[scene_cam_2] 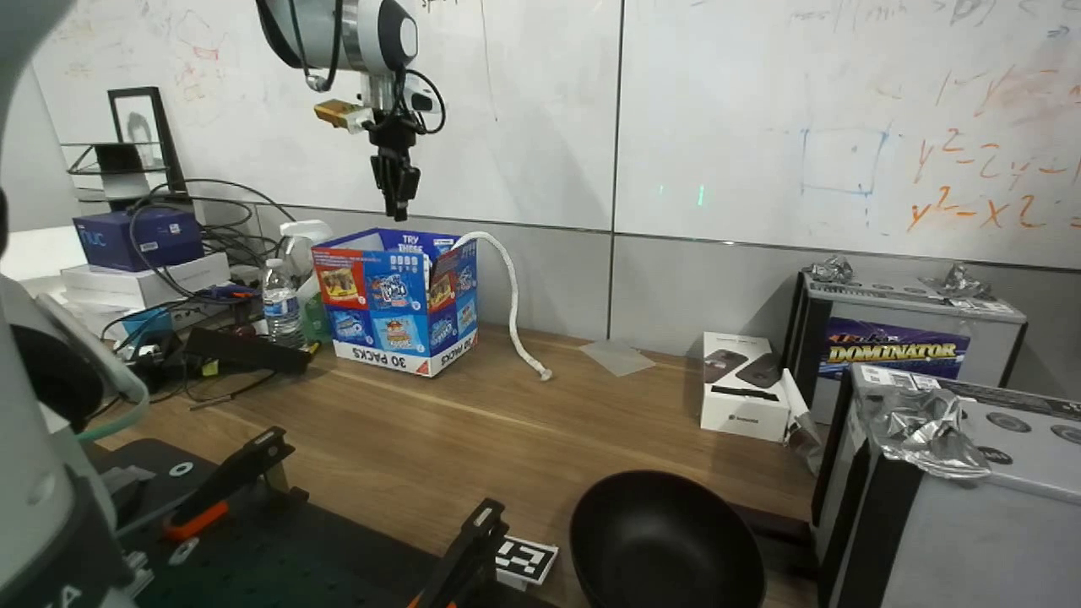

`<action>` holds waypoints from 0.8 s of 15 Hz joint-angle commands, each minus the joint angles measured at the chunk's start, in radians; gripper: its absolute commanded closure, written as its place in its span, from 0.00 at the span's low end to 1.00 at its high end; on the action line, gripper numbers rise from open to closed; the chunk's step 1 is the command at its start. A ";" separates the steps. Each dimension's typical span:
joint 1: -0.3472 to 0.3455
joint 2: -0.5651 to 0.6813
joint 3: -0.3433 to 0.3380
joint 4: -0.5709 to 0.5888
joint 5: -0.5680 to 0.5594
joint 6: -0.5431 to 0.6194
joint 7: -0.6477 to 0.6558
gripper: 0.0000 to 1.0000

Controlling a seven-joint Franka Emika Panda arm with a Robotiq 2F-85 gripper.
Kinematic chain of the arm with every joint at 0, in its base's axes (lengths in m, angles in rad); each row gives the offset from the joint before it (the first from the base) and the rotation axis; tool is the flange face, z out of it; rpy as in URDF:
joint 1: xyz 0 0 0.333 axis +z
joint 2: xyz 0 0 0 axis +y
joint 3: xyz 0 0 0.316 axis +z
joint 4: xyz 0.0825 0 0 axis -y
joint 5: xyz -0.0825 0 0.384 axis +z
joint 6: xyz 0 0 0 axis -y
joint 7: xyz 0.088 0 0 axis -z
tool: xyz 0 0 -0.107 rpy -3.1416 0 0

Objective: Put the ropes in the carton box

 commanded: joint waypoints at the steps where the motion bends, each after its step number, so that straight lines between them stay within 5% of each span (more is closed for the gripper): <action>1: 0.000 0.051 -0.018 0.068 0.001 -0.002 -0.074 0.35; 6: 0.029 0.078 -0.086 0.106 -0.029 0.030 -0.008 0.00; 12: 0.037 0.177 -0.174 0.224 -0.018 0.072 0.249 0.00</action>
